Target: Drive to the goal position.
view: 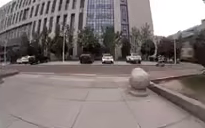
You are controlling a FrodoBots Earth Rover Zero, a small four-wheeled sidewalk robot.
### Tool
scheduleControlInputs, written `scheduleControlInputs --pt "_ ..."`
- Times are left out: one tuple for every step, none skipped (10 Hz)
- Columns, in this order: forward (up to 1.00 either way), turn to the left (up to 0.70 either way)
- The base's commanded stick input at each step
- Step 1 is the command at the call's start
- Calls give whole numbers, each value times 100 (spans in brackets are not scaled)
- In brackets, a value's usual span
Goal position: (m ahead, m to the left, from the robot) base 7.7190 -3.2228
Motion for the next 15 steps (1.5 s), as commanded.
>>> scheduleControlInputs --pt "70 0" --pt "70 0" --pt "70 0" --pt "70 0" --pt "70 0" --pt "70 0" --pt "70 0" --pt "70 0" --pt "70 0" --pt "51 0" --pt "45 0" --pt "45 0" --pt "49 0" --pt "55 0" --pt "45 0"
